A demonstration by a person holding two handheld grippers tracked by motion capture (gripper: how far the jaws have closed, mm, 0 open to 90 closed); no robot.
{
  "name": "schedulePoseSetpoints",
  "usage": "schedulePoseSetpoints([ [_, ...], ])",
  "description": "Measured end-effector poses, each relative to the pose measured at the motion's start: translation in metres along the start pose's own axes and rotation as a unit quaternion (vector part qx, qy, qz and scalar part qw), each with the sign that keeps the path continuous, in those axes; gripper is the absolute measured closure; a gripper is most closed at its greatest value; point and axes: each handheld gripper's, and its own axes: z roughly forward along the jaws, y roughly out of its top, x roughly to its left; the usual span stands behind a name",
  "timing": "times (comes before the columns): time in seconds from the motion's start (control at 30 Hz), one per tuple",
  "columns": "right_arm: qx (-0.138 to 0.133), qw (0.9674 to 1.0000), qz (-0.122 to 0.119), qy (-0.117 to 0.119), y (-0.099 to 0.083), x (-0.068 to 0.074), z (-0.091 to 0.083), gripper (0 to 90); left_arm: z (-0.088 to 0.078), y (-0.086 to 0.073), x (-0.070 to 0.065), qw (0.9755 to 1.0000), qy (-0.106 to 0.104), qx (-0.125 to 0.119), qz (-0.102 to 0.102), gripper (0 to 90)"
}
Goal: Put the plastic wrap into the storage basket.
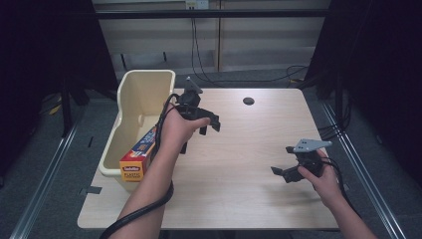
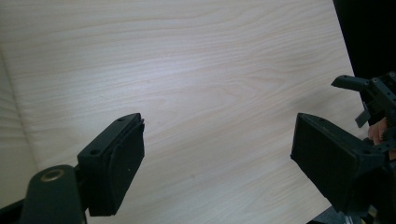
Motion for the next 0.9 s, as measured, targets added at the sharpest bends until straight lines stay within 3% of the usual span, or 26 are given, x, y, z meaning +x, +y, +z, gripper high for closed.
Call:
schedulePoseSetpoints([
  [0.9,0.005,1.0,-0.002,0.002,-0.001,0.001,0.002,1.7,0.046,-0.021,0.0,0.9994,-0.033,0.006,0.001,16.1],
])
